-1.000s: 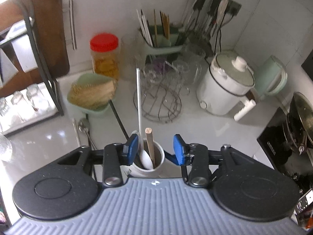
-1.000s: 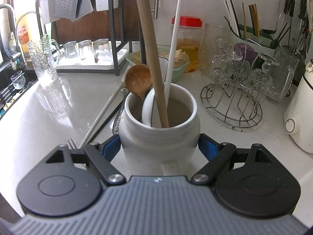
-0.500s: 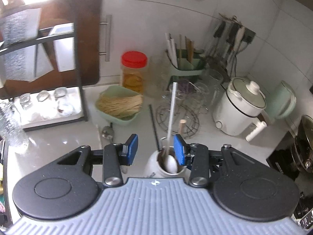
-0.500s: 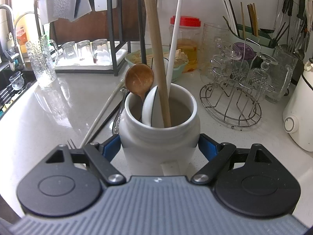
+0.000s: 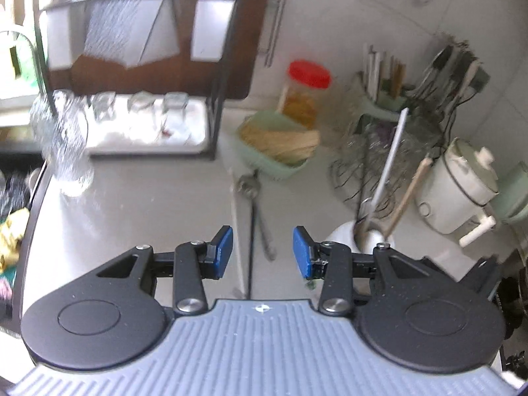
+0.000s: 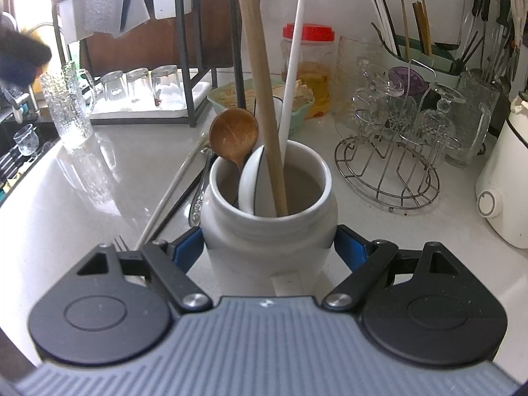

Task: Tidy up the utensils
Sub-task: 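Move the left gripper down to the steel spoon on the counter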

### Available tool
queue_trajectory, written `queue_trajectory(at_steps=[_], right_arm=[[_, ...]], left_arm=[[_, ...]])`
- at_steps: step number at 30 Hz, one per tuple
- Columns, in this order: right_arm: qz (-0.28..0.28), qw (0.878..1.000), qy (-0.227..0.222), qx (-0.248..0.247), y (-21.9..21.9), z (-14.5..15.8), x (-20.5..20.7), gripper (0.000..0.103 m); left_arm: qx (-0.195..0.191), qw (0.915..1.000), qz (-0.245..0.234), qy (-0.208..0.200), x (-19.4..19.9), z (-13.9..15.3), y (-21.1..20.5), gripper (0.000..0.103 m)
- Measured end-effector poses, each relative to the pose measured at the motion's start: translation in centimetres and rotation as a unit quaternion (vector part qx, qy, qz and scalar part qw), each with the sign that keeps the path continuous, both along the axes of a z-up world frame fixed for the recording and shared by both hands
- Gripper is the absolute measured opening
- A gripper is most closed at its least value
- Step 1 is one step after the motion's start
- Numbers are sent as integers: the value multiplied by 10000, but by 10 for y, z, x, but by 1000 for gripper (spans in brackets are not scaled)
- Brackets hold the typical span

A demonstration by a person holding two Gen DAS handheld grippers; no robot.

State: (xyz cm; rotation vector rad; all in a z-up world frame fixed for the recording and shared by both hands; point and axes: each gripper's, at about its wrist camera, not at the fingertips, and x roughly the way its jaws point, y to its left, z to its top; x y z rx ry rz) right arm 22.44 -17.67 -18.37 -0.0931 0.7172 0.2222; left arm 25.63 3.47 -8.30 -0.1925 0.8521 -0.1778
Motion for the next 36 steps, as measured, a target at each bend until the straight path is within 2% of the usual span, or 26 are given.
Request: queue_trajectory(at_steps=[6, 14, 26, 36], right_arm=[[-56, 9999, 94, -21, -6, 2, -1, 88], [116, 9997, 181, -133, -8, 3, 0, 88], [82, 9995, 277, -110, -9, 4, 2, 88], [53, 9994, 327, -119, -8, 4, 4, 88]], left_arm=[[-115, 9992, 165, 336, 2, -39, 12, 46], [-204, 9969, 372, 668, 27, -83, 19, 46], [-492, 9966, 192, 632, 105, -124, -2, 44], [-516, 9966, 199, 606, 166, -156, -23, 44]])
